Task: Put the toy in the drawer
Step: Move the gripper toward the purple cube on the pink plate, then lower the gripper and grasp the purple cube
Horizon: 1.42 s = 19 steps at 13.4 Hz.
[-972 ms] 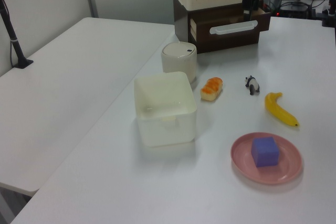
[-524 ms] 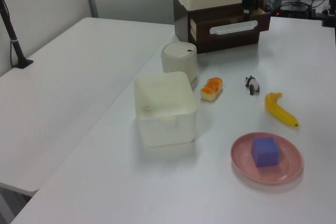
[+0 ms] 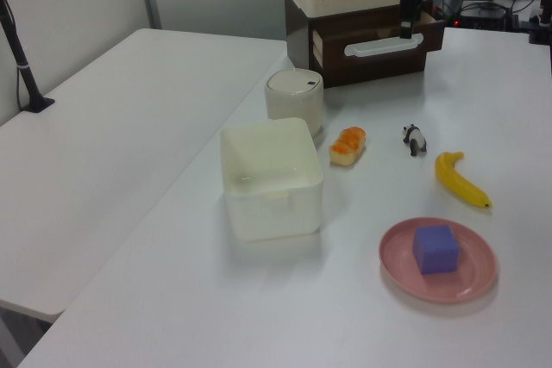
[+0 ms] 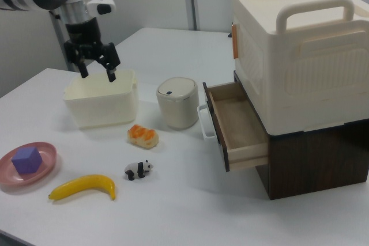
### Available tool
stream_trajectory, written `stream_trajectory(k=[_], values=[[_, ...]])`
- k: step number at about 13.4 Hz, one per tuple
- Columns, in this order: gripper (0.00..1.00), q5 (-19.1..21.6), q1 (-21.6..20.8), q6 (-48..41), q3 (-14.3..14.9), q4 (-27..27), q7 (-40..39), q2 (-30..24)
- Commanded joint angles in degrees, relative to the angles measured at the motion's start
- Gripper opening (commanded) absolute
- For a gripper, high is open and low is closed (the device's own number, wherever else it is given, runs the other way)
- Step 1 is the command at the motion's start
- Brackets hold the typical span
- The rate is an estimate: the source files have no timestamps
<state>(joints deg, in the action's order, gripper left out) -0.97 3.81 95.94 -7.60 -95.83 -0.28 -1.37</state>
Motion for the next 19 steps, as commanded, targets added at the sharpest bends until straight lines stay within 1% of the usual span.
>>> stream_trajectory(k=[1, 4, 9, 12, 15, 16, 18, 19], values=[[1.00, 0.00, -6.25, -0.40, 0.57, -2.95, -1.57, -0.56], [1.00, 0.09, -12.49, -0.40, 0.57, -5.33, -1.66, 0.22], [1.00, 0.09, -19.44, 0.30, 0.57, -10.25, -2.80, 0.49], [1.00, 0.09, -24.54, 1.35, 0.57, -13.32, -2.71, 1.98], [1.00, 0.09, -29.02, 5.65, 0.57, -16.66, -0.96, 3.38], [1.00, 0.09, -30.51, 8.10, 0.57, -17.80, 2.01, 4.70], [1.00, -0.17, -32.71, 10.40, 0.57, -18.25, 5.36, 7.94], [1.00, -0.44, -32.81, 10.76, 0.57, -18.25, 5.46, 9.01]])
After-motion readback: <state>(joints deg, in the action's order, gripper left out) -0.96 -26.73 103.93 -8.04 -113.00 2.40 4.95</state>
